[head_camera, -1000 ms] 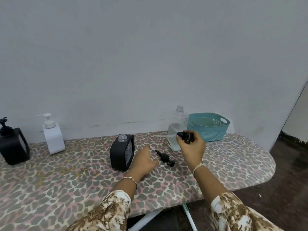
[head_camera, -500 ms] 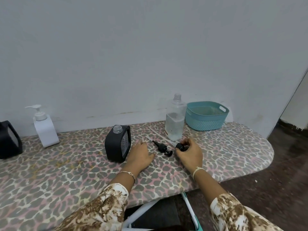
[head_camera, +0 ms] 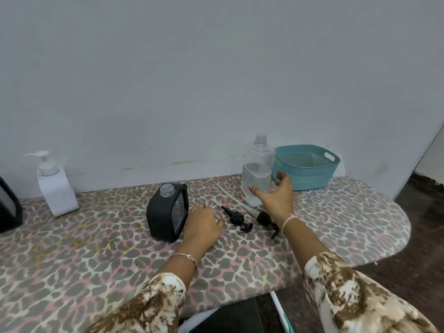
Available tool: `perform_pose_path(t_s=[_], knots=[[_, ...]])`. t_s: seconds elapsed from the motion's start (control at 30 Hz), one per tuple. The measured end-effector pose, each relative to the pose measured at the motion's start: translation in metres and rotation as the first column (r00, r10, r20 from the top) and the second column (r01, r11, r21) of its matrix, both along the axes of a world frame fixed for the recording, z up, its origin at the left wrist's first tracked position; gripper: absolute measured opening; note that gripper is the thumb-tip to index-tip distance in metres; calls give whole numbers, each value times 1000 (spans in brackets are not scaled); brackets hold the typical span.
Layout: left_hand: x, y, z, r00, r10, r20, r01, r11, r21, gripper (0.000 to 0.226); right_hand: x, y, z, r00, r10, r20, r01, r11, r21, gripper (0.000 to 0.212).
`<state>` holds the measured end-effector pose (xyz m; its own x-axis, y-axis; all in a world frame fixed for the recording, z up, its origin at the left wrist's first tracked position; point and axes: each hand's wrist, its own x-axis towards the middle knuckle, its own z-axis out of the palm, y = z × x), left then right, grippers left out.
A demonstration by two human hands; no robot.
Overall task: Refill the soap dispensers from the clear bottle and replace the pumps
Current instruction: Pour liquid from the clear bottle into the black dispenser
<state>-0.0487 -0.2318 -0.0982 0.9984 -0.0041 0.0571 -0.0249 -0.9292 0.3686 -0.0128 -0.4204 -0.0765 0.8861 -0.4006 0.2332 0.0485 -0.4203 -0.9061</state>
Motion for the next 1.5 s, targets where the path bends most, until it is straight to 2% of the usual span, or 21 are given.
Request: perform_pose_path(t_s=[0.1,0.23,0.47,0.7,0.93,1.1,1.27,1.5], knots=[[3,-2,-3,1000,15,16,-15,1000,21,44,20,0,7,997,73,19,-74,992,98,95],[4,-5,0,1000,13,26,-14,997,75,46,38,9,6,997,70,41,-75,990,123,91],[0,-8,2,999,-3,46,-4,990,138,44,46,24,2,995,-74,69,61,984,167,69],[-2,-7,3,999,-13,38,9,994,108,45,43,27,9,994,-97,50,88,983,160,62],[-11,-5,4,996,-35,86,38,999,-26,47,23,34,36,992,-49,113,35,992,125,57],[-32,-3,17,980,-58,190,76,993,-88,49,4,42,60,989,-16,150,2,996,94,54],[-59,8,29,930,-165,327,214,969,-120,50,-18,51,74,988,10,155,-14,1000,27,58],[-82,39,42,866,-71,495,154,979,-129,46,-48,63,78,985,81,154,-81,997,-9,55]])
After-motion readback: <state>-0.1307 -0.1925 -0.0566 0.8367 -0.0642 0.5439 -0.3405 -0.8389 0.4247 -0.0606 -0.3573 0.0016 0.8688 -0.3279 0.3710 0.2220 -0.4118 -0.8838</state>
